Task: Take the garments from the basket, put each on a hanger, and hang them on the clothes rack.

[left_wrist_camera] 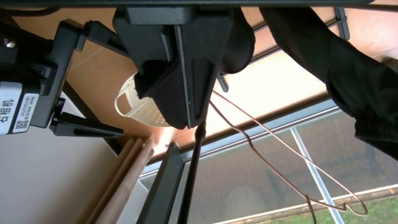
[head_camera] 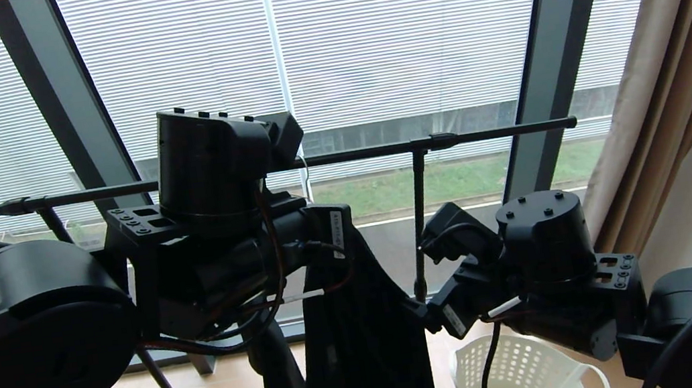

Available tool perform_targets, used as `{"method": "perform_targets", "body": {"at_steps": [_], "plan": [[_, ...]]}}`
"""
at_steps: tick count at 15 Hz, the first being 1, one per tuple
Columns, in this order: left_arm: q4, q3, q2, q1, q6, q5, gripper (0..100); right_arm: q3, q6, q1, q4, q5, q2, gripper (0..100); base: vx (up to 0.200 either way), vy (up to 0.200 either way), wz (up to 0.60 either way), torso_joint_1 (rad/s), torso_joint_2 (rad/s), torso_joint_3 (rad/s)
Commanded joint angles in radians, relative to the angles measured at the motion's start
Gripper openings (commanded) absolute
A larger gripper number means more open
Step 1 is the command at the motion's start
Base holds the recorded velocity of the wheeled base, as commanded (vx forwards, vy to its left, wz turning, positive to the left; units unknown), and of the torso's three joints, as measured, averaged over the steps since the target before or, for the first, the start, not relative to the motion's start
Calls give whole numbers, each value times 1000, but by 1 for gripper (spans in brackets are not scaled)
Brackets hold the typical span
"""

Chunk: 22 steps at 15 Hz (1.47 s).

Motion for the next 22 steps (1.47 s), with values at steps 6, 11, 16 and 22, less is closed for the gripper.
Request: {"method": "perform_targets", "body": {"at_steps": [6,11,16,22], "plan": [[1,20,-9,-2,2,-6,0,-39,2,-15,-2,4,29,0,0,0,0,0,0,0],[1,113,-66,23,49,-109,0,-87,4,-61,-2,-16,31,0,0,0,0,0,0,0],[7,224,-83,141,137,-259,0,-147,24,-116,15,-57,-48,0,0,0,0,0,0,0],[3,235,-88,186,166,-334,0,-142,16,-84,80,-86,-129,0,0,0,0,0,0,0]]}}
